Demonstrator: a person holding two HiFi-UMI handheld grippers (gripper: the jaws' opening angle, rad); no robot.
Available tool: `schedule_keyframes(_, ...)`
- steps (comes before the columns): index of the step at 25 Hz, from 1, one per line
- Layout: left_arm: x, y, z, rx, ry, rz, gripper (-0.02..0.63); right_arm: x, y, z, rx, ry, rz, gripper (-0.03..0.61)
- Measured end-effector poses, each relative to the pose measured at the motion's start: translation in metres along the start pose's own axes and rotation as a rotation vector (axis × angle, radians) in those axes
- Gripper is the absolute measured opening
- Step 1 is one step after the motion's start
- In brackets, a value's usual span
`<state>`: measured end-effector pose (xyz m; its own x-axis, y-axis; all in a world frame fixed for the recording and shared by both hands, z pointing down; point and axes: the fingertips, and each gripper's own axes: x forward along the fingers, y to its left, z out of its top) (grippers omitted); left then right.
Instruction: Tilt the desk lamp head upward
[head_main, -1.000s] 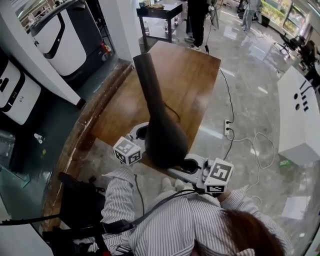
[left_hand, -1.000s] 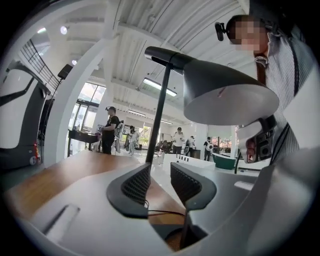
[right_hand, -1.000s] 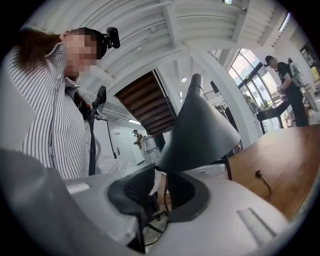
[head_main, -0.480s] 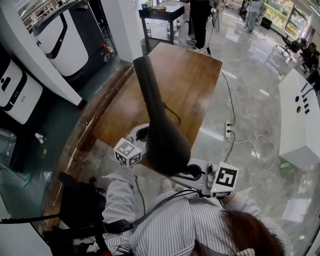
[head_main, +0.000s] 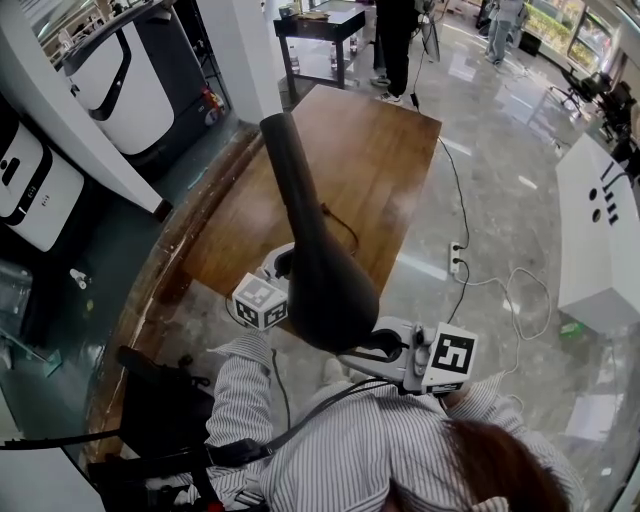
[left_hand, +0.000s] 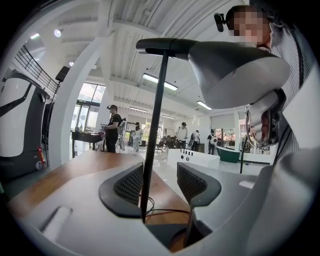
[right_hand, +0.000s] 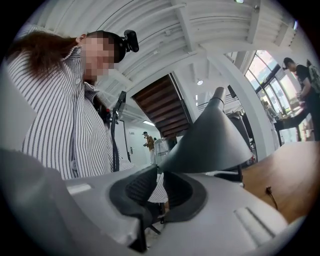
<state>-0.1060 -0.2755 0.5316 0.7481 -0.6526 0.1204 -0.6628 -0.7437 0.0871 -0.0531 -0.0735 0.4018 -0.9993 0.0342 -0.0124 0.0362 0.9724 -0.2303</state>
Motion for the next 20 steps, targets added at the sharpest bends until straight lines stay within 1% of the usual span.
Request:
schedule_keyframes(1, 0.001, 0.002, -0.001, -0.002, -0.001, 0.004, 0.214, 0.001, 0.002, 0.003, 0.01, -0.003, 0.002, 0.041)
schedule_keyframes(2, 0.001, 0.004, -0.001, -0.004, -0.004, 0.012, 0.19, 0.002, 0.004, 0.007, 0.015, -0.006, 0.005, 0.041)
schedule_keyframes(3, 0.0, 0.007, 0.0, -0.007, -0.009, 0.022, 0.146, 0.003, 0.006, 0.01, 0.011, -0.011, 0.009, 0.04)
schedule_keyframes(4, 0.0, 0.009, 0.001, -0.009, -0.013, 0.03, 0.122, 0.003, 0.008, 0.014, 0.0, -0.018, 0.016, 0.038)
schedule_keyframes(5, 0.001, 0.01, 0.002, -0.011, -0.014, 0.035, 0.113, 0.002, 0.011, 0.019, -0.014, -0.028, 0.024, 0.037)
schedule_keyframes(7, 0.002, 0.011, 0.003, -0.014, -0.012, 0.038, 0.112, 0.0, 0.018, 0.031, -0.031, -0.051, 0.042, 0.034)
schedule_keyframes(9, 0.002, 0.01, 0.002, -0.018, -0.012, 0.042, 0.112, -0.003, 0.026, 0.043, -0.025, -0.069, 0.059, 0.024)
schedule_keyframes(11, 0.002, 0.009, 0.002, -0.02, -0.014, 0.048, 0.112, -0.006, 0.032, 0.053, -0.019, -0.082, 0.066, 0.021)
schedule_keyframes(13, 0.003, 0.008, 0.002, -0.021, -0.014, 0.052, 0.112, -0.01, 0.036, 0.066, -0.035, -0.111, 0.069, 0.021)
schedule_keyframes(16, 0.002, 0.009, 0.002, -0.014, -0.015, 0.062, 0.112, -0.014, 0.043, 0.088, -0.11, -0.156, 0.052, 0.021)
schedule_keyframes(20, -0.001, 0.011, 0.001, -0.012, -0.013, 0.073, 0.112, -0.013, 0.048, 0.105, -0.217, -0.167, 0.019, 0.005)
